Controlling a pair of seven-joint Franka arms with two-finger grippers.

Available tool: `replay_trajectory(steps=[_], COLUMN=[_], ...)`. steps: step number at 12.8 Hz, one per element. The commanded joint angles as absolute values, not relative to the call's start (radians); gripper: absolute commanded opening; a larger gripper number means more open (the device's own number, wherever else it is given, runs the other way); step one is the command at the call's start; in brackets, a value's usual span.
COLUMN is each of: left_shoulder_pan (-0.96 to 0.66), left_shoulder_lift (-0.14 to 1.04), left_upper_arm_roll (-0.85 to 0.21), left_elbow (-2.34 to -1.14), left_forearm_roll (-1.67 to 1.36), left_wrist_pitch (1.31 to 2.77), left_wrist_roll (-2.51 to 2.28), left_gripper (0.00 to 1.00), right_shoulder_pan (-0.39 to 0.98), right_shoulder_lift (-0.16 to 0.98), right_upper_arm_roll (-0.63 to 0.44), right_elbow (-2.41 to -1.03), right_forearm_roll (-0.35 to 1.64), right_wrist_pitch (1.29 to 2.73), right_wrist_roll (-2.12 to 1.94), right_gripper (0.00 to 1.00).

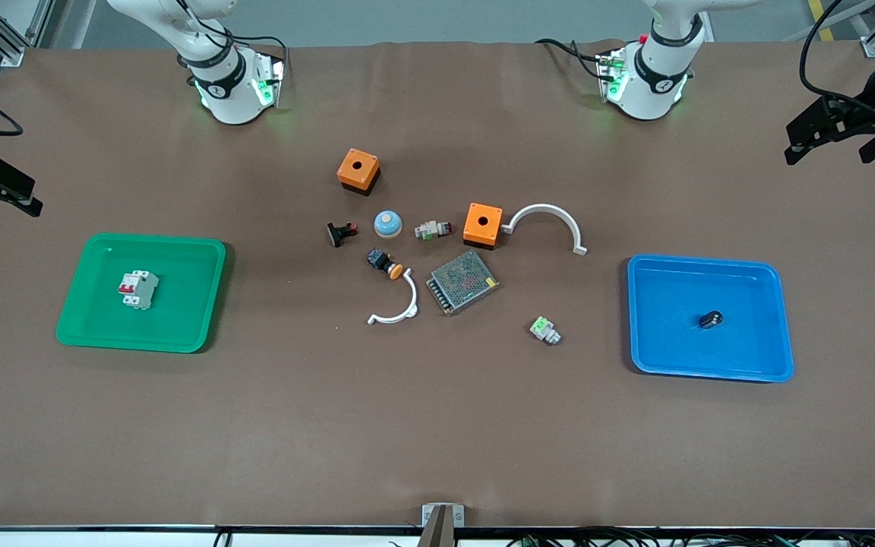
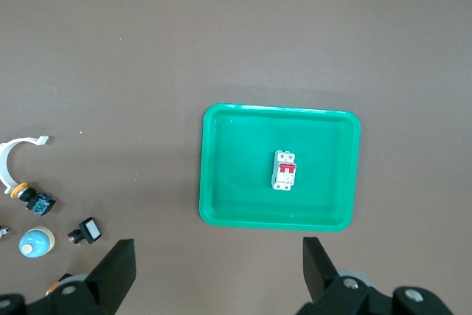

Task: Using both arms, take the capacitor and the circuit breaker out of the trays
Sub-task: 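Reach the left gripper over the black capacitor in the blue tray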

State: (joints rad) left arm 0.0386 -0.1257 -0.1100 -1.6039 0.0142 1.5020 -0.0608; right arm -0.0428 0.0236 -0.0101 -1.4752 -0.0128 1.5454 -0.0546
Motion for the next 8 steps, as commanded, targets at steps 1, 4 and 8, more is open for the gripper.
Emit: replay_trajectory(steps=[1,4,8], left_shoulder_pan=[0.032,0.041,0.064], left_shoulder_lift=[-0.121,-0.084,0.053], left_upper_arm_roll=[-0.112,-0.110,-0.101], left_elbow=[-1.598,-1.582,-1.536], left_forearm_roll=[0.037,0.038,0.037], left_wrist_pitch=[1.485,1.493,1.544], left_wrist_roll=[-0.061,-0.046,-0.044], left_gripper=[1.00,1.00,1.00], right_shoulder_pan=[-0.034,-0.034,-0.054], right_shoulder_lift=[0.028,0.028,0.034], right_upper_arm_roll=[-0.012,-0.012,-0.018], right_elbow=[-1.463,-1.463,-1.463], right_forearm_roll=[-0.023,-0.023,-0.032], right_wrist_pitch=[1.540,1.540,1.535], right_wrist_roll=[-0.048,-0.048,-0.046], right_gripper=[1.00,1.00,1.00])
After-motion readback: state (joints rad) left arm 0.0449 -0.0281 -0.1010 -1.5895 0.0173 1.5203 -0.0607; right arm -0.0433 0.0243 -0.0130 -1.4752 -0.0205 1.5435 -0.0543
